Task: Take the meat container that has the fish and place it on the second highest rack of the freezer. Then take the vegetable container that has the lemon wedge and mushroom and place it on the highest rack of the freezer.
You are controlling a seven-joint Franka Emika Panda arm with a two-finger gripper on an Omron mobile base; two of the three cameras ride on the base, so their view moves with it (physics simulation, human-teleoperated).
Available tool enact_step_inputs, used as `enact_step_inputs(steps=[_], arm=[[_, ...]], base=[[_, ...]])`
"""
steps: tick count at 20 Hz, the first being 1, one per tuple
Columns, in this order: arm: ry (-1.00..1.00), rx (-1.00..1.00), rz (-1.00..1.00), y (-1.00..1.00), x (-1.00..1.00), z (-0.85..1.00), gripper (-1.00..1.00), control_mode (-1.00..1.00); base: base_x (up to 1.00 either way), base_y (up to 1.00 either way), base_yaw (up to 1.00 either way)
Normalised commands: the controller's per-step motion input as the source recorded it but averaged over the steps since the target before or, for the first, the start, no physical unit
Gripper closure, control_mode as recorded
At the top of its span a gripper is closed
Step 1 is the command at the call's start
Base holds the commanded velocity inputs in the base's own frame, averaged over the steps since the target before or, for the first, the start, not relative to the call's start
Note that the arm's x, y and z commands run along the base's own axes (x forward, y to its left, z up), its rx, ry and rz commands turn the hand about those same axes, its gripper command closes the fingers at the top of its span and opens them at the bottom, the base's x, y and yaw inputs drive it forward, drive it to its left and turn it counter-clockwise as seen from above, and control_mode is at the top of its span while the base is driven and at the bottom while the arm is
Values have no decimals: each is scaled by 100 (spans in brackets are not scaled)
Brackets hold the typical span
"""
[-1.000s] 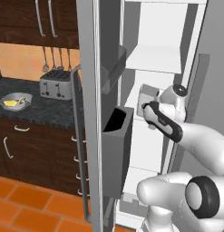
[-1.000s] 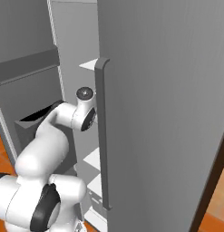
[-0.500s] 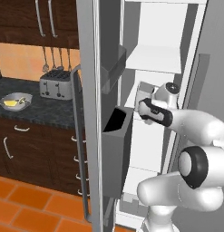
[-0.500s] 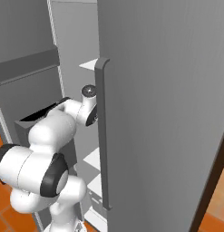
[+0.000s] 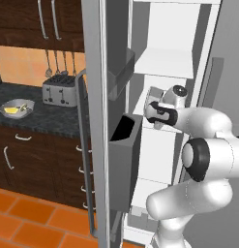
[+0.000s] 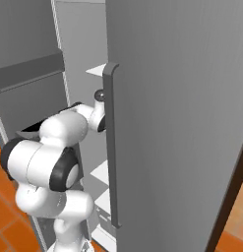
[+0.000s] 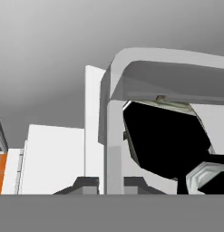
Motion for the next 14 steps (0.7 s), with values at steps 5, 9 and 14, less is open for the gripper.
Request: enact_step_inputs(steps=[5,9,14], arm=[[5,0,-2,-5,22,0,100,-100],[6,0,-7,-7,7,-4,100,-100],[12,0,-9,-13,0,-15,100,-100]], base=[[0,0,0],[0,0,0],[0,0,0]])
